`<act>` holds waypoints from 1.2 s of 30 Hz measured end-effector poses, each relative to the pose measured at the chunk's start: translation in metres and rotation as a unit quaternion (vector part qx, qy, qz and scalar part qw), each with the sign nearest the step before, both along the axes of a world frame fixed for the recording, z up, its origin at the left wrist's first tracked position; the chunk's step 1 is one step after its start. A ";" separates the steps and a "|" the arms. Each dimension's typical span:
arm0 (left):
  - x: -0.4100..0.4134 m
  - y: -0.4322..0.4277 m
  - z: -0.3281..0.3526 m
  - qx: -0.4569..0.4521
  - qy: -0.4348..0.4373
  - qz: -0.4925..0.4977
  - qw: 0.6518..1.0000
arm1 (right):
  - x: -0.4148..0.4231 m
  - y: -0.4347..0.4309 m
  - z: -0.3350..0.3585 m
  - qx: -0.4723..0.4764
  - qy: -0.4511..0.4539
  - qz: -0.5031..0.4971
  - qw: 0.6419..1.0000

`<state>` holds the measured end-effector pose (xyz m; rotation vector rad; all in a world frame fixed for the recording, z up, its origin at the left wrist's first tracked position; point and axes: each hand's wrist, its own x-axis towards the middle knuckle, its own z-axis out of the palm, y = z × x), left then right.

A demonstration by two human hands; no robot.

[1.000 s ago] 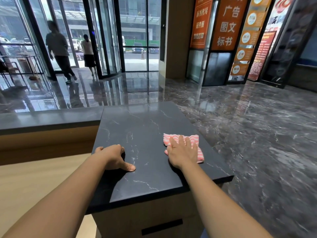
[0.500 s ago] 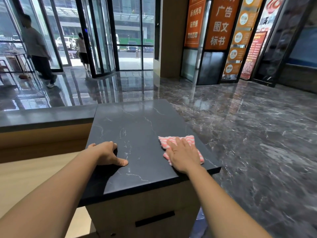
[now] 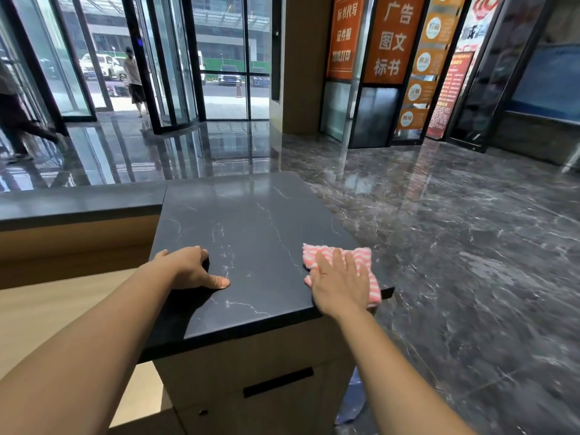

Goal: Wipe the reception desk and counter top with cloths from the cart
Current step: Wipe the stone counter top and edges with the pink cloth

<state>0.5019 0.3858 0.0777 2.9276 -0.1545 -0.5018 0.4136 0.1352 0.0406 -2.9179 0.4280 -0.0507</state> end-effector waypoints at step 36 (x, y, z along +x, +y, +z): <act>0.058 0.016 0.019 -0.014 -0.108 -0.018 0.994 | 0.202 -0.001 0.002 -0.006 0.060 0.047 0.997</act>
